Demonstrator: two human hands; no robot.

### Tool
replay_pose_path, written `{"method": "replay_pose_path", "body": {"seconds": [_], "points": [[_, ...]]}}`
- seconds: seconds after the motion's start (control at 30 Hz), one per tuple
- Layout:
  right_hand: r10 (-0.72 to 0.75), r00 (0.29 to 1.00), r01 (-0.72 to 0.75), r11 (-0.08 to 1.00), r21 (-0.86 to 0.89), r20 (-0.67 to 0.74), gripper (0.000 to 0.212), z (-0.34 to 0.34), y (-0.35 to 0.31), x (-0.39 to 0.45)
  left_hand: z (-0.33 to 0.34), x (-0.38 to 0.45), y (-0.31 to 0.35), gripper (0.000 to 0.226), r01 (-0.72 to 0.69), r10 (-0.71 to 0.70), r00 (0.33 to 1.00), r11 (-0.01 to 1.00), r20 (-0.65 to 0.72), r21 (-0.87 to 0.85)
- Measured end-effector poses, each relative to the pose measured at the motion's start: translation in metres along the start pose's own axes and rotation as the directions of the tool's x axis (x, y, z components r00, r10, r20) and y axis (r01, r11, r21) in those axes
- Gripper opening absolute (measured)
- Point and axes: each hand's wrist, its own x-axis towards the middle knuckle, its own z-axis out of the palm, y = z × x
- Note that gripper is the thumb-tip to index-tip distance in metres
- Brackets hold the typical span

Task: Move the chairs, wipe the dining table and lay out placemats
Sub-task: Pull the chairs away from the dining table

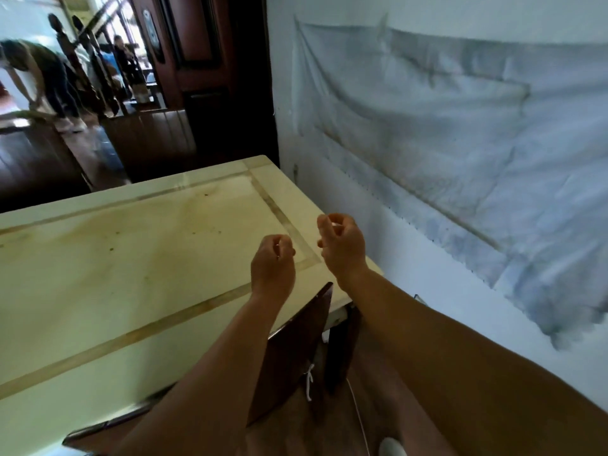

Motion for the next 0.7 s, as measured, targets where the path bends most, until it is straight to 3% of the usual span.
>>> {"method": "replay_pose_path", "body": {"seconds": [0.3,0.53,0.7], "points": [[-0.027,1.000,0.028,0.998,0.065,-0.003,0.015,-0.059,0.035,0.126,0.122,0.074,0.022,0.016,0.020,-0.027,0.996,0.996,-0.088,-0.084],[-0.014,0.988,0.015,1.000,-0.003,0.152,0.014,-0.130,0.064,0.284,0.258,0.162,0.049,0.014,0.075,-0.095,0.977,0.991,-0.192,-0.112],[0.022,0.978,-0.033,0.998,0.049,0.208,0.012,-0.133,0.069,0.357,0.296,0.203,0.051,0.013,0.079,-0.112,0.954,0.989,-0.278,-0.126]]}}
